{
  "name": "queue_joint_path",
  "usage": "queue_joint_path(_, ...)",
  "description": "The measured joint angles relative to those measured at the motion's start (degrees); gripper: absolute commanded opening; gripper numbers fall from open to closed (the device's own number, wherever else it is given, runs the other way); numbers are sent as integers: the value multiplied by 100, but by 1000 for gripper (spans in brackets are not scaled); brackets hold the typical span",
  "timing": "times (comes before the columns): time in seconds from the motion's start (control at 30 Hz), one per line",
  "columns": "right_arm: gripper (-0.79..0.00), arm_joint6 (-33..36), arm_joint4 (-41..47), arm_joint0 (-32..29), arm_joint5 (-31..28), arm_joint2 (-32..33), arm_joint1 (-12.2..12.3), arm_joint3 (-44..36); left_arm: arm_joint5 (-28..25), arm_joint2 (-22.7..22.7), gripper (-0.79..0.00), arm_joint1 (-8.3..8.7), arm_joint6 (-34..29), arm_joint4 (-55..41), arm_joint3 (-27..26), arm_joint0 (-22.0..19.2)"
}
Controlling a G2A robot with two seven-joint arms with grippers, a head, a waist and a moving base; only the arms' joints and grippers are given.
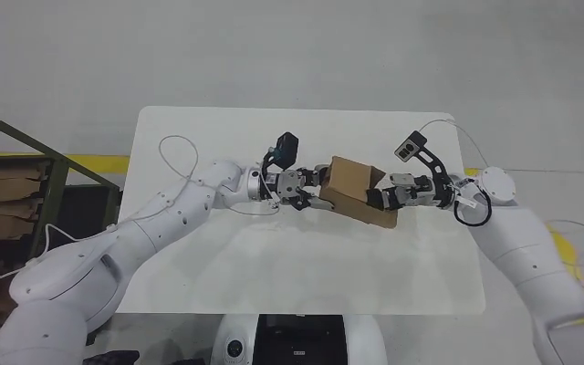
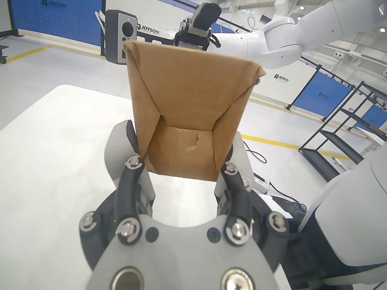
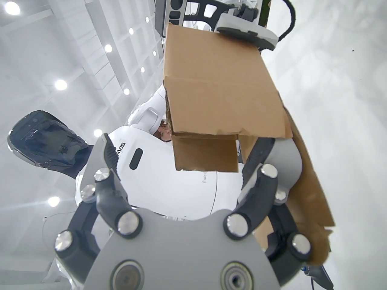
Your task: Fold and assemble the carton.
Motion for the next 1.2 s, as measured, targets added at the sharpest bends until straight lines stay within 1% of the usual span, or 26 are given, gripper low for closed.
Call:
queue_joint_path(0.03,-283,0,-9,-18,7,24,11,-20,0,-12,-385,6,15,9,-5,11)
queue_joint_path(0.07,-428,0,-14,-31,14,41,18,-36,0,-20,-385,10,24,14,-10,19)
queue_joint_path(0.1,-486,0,-18,-44,21,55,25,-54,0,-27,-385,14,34,18,-17,27)
queue_joint_path(0.13,-523,0,-22,-61,30,72,31,-78,0,-35,-382,17,45,22,-23,36)
queue_joint_path(0.17,-613,0,-24,-73,32,84,36,-97,0,-40,-382,19,52,23,-28,42)
queue_joint_path(0.2,-665,0,-28,-85,32,94,39,-111,0,-46,-379,21,58,27,-33,47)
queue_joint_path(0.27,-742,0,-28,-108,33,117,43,-130,0,-60,-379,24,75,40,-39,57)
queue_joint_path(0.37,-736,0,-11,-134,30,156,43,-129,0,-79,-385,25,101,51,-48,71)
queue_joint_path(0.43,-757,0,-3,-147,25,186,41,-118,0,-93,-385,26,110,62,-51,78)
queue_joint_path(0.47,-785,0,-2,-152,25,199,40,-113,0,-98,-394,26,116,67,-54,81)
queue_joint_path(0.7,-785,-19,-92,-166,117,237,6,-104,0,-127,-391,24,137,99,-95,99)
queue_joint_path(1.2,-785,-402,-432,-103,262,151,-155,-324,0,-134,-394,-36,-3,118,-163,103)
